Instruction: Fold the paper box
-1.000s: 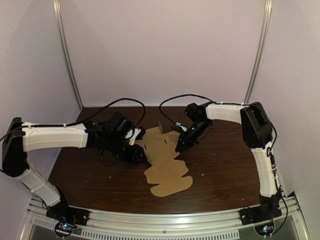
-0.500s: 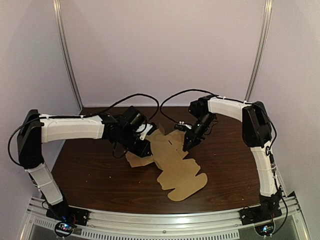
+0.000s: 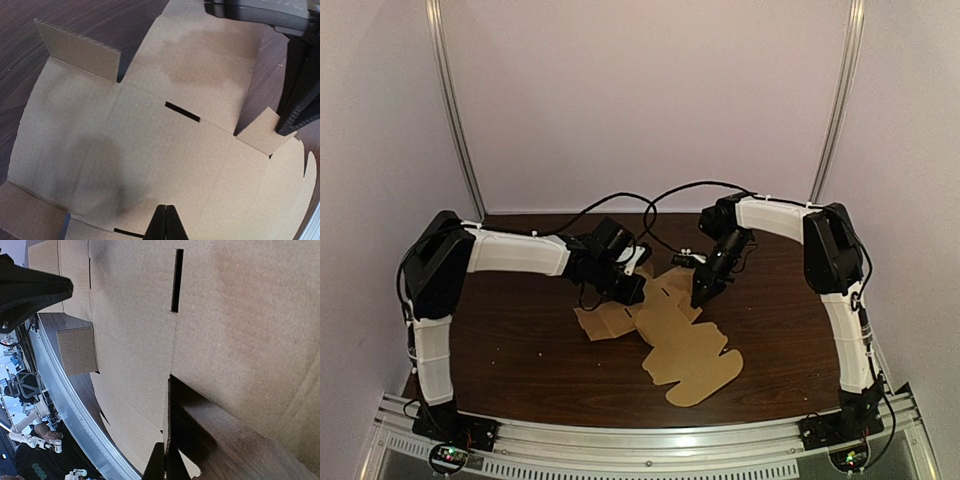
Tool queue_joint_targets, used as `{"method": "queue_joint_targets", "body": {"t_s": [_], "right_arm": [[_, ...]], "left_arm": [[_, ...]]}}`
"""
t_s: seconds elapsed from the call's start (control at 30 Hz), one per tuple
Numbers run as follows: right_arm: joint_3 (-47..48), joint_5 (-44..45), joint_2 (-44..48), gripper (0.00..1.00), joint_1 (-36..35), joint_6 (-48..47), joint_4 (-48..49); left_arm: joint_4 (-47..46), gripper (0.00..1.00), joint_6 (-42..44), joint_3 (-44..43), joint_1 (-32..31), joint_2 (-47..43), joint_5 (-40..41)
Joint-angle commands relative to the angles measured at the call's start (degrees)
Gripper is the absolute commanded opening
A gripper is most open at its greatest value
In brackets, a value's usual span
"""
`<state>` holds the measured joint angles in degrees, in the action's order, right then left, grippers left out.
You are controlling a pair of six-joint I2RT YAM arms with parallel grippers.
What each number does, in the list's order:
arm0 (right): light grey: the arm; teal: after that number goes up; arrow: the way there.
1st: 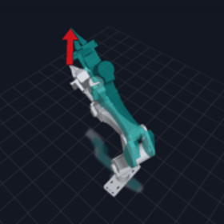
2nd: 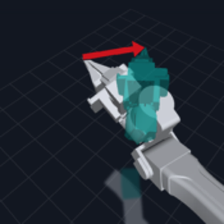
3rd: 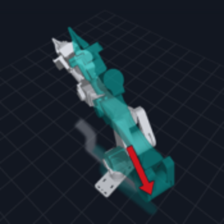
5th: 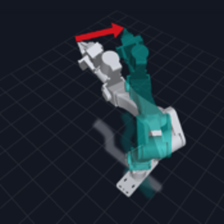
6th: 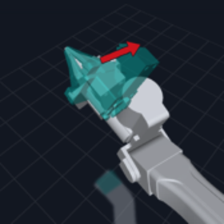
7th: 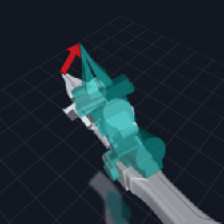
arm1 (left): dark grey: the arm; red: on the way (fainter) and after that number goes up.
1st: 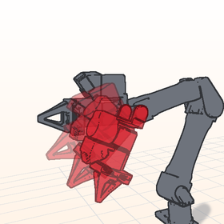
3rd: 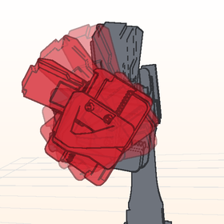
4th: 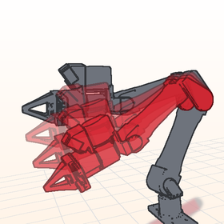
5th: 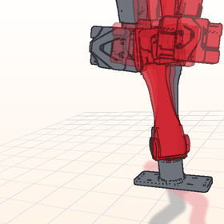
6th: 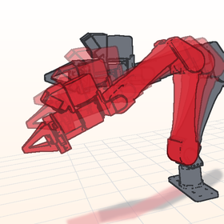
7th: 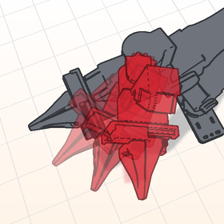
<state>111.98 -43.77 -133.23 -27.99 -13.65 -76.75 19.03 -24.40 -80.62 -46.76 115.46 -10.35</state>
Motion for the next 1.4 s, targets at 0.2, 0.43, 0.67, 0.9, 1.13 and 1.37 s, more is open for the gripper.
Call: {"method": "queue_joint_targets", "body": {"t_s": [0.2, 0.43, 0.67, 0.9, 1.13, 1.37], "right_arm": [[-1.2, 0.2, -2.0, 0.02, -0.1, -0.3, 1.9], [-1.1, -2.5, -2.5, 0.15, 0.0, 0.0, 3.1], [-2.8, -7.7, -0.4, 0.2, 0.0, 0.1, 3.2], [-3.4, -12.7, -2.9, 0.2, -0.2, 0.1, 3.8], [-4.7, -18.6, -6.0, 0.23, -0.6, 1.2, 6.8], [-5.2, -21.7, -7.5, 0.27, -0.8, 1.9, 8.9]], "left_arm": [[-8.2, 0.0, -3.8, -0.1, 1.8, 6.5, -3.3], [-7.5, 0.0, -5.1, 0.1, 2.1, 9.8, -2.3], [-7.0, 0.0, -6.2, 0.7, 2.1, 11.2, -2.5], [-7.3, 0.0, -6.8, 1.3, 2.1, 12.0, -3.0], [-8.1, 0.0, -7.9, 2.2, 2.1, 12.2, -3.9], [-9.0, 0.0, -8.6, 3.5, 2.1, 12.2, -4.4]]}}
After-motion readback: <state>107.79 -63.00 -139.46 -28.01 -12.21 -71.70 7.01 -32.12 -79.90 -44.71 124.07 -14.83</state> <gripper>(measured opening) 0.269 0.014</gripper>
